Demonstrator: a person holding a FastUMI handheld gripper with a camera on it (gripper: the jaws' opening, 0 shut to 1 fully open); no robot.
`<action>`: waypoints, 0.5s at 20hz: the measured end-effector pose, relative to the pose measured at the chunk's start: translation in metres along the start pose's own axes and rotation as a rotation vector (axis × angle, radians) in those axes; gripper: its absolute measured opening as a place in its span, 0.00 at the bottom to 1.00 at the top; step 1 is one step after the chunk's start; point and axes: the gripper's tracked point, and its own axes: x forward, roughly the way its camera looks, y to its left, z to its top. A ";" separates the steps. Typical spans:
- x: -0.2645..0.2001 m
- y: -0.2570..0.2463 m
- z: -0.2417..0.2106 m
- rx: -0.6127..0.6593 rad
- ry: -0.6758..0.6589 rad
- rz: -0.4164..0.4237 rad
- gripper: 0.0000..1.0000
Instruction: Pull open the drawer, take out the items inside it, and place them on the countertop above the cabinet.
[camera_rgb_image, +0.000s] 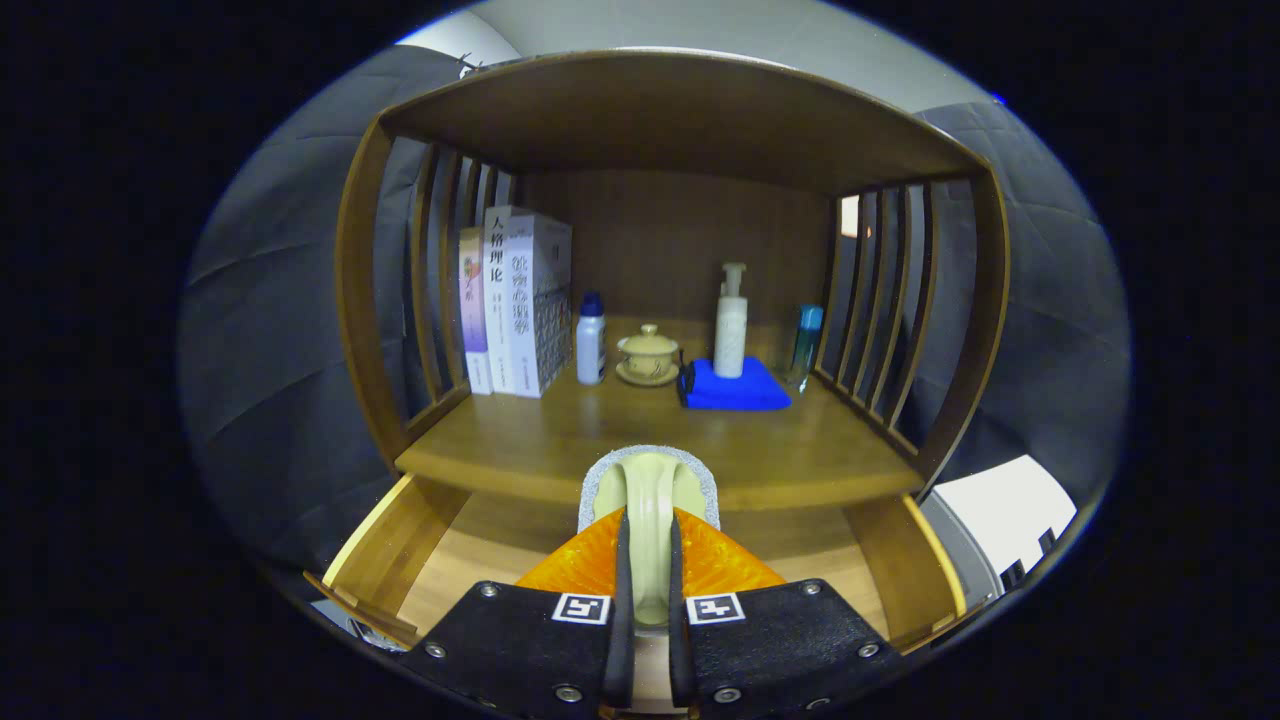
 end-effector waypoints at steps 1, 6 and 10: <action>0.005 -0.003 0.009 -0.008 -0.012 -0.010 0.14; 0.041 -0.010 0.042 -0.015 -0.034 -0.031 0.14; 0.076 -0.012 0.051 -0.034 -0.010 -0.031 0.14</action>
